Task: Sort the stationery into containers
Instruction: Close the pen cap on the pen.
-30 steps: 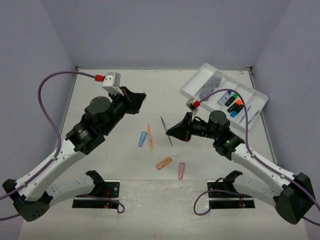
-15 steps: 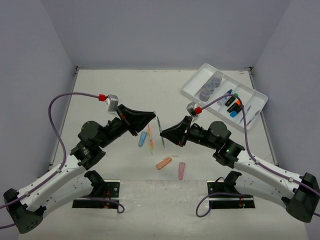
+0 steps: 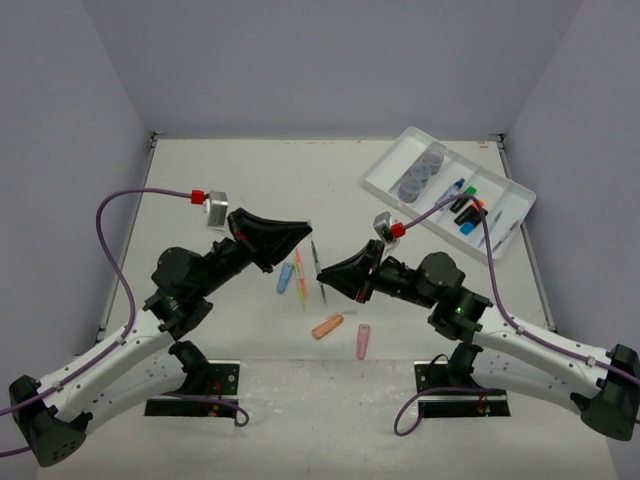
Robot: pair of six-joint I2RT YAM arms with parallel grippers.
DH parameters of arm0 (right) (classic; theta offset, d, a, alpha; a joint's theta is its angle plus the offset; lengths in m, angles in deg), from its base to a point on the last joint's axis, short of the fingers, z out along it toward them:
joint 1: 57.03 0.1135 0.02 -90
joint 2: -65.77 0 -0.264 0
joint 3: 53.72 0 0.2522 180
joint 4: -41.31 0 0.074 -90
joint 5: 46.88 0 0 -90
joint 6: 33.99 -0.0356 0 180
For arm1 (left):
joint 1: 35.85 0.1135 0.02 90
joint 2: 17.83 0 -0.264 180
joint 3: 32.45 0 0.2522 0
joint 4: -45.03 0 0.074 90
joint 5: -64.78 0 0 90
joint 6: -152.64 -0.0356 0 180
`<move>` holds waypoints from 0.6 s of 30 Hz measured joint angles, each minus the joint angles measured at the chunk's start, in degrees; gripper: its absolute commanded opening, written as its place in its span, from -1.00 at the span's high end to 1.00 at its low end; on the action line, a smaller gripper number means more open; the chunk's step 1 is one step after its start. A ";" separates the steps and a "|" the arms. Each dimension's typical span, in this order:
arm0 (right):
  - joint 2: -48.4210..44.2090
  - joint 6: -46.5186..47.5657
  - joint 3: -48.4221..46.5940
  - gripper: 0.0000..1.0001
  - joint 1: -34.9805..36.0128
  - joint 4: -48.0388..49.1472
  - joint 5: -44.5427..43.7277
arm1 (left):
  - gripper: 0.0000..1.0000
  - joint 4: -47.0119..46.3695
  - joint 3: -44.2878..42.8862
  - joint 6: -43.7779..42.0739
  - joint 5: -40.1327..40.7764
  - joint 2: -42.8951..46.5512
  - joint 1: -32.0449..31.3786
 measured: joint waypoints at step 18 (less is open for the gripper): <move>-1.23 -0.21 0.30 1.00 0.67 0.33 -0.86 | 1.00 -4.59 1.05 1.49 -1.16 -2.15 0.01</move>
